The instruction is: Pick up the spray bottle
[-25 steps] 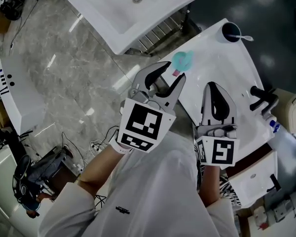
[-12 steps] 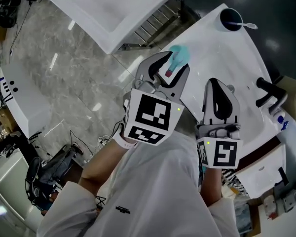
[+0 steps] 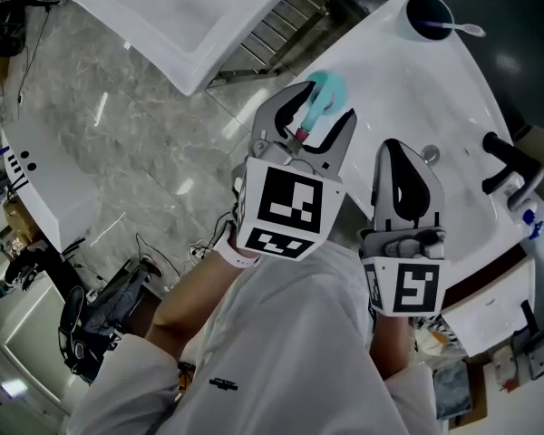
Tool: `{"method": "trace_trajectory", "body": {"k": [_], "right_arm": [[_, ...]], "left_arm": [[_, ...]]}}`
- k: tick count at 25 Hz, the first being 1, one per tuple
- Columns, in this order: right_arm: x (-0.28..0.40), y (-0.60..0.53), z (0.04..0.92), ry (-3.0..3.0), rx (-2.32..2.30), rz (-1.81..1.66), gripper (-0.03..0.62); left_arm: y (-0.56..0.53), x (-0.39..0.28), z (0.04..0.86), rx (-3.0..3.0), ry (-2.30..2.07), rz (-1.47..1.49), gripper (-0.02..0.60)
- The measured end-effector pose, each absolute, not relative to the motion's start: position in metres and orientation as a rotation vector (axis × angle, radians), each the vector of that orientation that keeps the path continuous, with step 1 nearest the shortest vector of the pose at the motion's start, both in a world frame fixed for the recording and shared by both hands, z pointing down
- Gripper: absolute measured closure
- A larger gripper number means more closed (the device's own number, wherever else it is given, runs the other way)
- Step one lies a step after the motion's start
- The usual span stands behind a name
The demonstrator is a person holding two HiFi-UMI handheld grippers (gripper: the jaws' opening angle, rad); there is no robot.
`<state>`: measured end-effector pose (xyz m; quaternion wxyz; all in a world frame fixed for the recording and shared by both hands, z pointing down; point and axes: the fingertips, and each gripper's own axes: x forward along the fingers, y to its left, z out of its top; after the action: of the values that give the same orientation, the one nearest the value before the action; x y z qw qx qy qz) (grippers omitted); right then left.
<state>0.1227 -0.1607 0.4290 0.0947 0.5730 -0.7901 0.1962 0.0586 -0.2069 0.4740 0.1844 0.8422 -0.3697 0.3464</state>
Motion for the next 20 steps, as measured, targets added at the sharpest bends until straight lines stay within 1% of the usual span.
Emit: {"method": "trace_trajectory", "body": {"k": [10, 12, 15, 16, 20], "right_arm": [[0.123, -0.159, 0.436, -2.339, 1.718, 0.626, 0.586], [0.123, -0.158, 0.437, -2.336, 1.723, 0.635, 0.586], [0.121, -0.156, 0.438, -2.339, 1.719, 0.642, 0.586], [0.12, -0.155, 0.438, -2.34, 1.717, 0.644, 0.586], [0.118, -0.152, 0.435, -2.345, 1.717, 0.645, 0.586]], "left_arm": [[-0.21, 0.055, 0.49, 2.357, -1.077, 1.015, 0.36], [-0.21, 0.054, 0.492, 2.362, -1.088, 1.016, 0.375], [-0.214, 0.052, 0.492, 2.382, -1.131, 1.023, 0.436], [-0.214, 0.052, 0.492, 2.385, -1.139, 1.025, 0.446], [-0.214, 0.052, 0.491, 2.385, -1.145, 1.025, 0.448]]}}
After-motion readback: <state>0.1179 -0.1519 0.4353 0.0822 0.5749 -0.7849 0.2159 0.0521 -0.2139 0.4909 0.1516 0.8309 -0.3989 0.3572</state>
